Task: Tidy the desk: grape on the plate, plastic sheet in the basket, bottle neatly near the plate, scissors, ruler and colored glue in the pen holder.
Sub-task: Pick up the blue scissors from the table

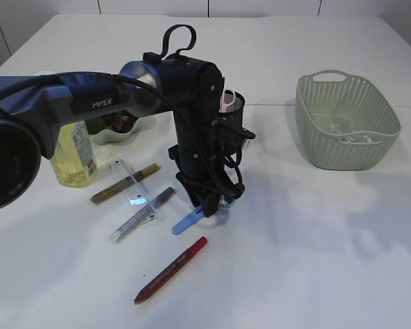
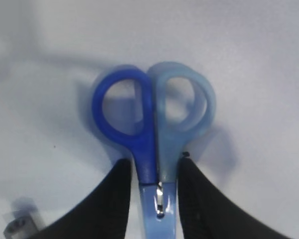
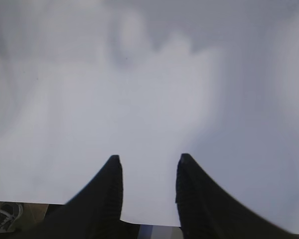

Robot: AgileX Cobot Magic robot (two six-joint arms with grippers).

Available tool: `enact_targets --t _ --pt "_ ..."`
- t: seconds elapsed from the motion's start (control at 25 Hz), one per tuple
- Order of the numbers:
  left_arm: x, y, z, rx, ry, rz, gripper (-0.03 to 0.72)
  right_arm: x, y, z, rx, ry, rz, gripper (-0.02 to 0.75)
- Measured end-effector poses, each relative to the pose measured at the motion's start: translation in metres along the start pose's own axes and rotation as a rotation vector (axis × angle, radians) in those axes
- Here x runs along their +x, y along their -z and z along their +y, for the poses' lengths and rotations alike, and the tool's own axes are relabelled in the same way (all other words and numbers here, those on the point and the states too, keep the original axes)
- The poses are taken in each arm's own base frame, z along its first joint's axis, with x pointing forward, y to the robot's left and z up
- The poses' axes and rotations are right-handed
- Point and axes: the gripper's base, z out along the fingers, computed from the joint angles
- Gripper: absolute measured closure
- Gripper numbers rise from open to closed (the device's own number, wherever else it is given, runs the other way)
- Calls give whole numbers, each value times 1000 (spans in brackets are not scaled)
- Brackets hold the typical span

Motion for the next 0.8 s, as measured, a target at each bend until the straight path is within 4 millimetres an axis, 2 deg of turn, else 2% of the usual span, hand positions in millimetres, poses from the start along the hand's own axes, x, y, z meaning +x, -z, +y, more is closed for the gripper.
enact_targets --t 0.24,0.8 --pt "0 0 1 -6 -2 1 496 0 0 0 0 0 0 433" --pt "0 0 1 -6 -2 1 498 0 0 0 0 0 0 433"
